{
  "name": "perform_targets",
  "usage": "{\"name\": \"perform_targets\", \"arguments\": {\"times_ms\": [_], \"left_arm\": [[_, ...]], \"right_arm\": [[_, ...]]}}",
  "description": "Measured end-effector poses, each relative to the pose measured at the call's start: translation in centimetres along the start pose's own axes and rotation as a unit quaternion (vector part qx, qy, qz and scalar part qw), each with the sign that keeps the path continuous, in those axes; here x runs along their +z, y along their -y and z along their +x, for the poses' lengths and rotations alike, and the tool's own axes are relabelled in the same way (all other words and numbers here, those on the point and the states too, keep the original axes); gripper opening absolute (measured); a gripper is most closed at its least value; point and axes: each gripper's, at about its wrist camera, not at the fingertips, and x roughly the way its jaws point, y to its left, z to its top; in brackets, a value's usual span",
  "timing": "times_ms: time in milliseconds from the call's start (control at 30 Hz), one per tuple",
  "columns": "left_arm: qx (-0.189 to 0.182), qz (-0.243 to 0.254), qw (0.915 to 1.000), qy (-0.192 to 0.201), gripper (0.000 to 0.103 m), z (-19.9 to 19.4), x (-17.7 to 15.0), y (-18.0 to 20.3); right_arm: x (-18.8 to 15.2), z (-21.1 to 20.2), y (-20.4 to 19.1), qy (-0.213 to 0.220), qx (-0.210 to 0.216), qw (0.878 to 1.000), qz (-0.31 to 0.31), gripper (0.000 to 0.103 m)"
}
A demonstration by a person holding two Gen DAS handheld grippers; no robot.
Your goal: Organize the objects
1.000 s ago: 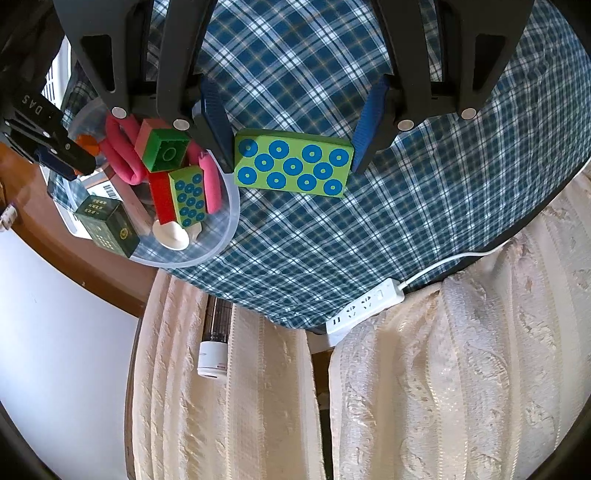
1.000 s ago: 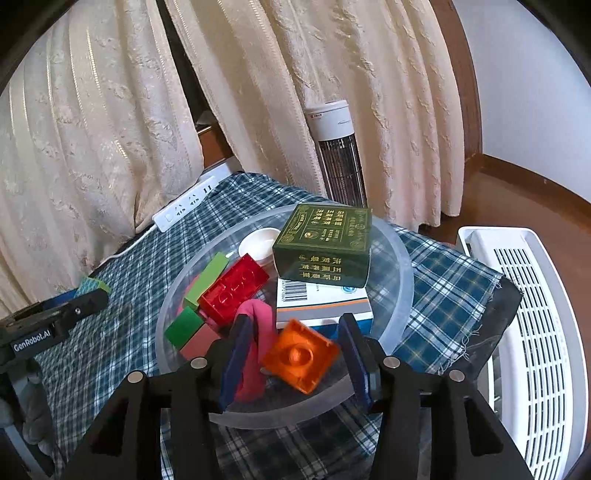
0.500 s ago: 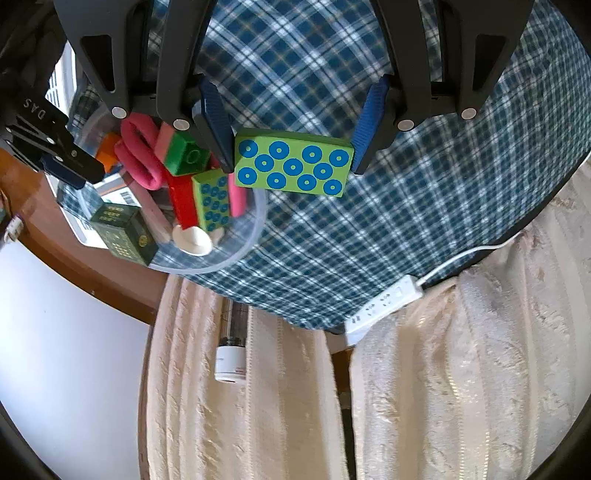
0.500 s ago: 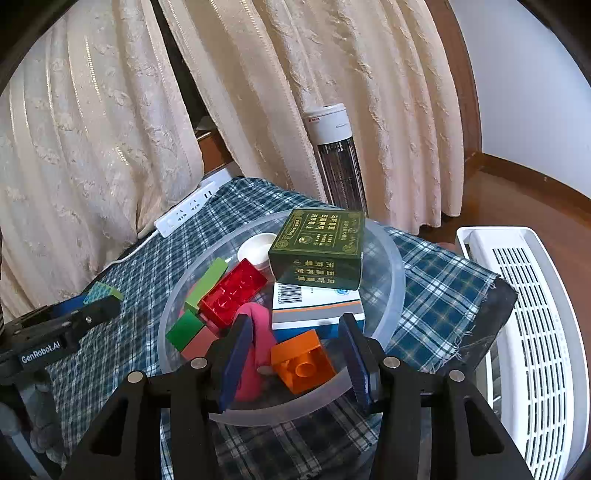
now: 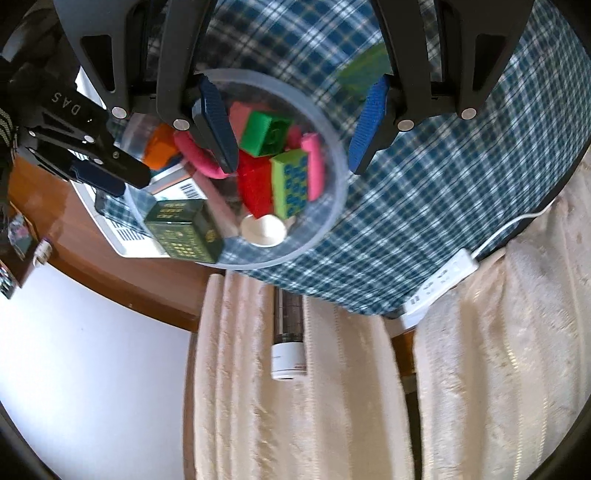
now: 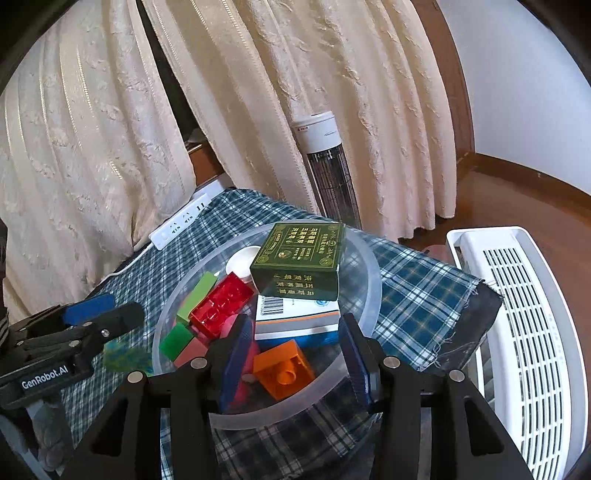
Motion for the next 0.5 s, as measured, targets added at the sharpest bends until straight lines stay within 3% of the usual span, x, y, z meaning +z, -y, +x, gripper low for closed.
{"name": "perform_targets", "arguments": {"times_ms": [167,500], "left_arm": [[0.002,-0.011,0.9999,-0.001,0.063,0.3,0.1,-0.5],[0.04,-0.083,0.9954,-0.029,0.065,-0.1,-2.2,-6.7]], "right_arm": [[0.0,-0.1,0.5,0.001,0.007,1.0,0.008,0.052],[0.1,0.1,0.4,0.001,0.025,1.0,0.012,0.059]]}}
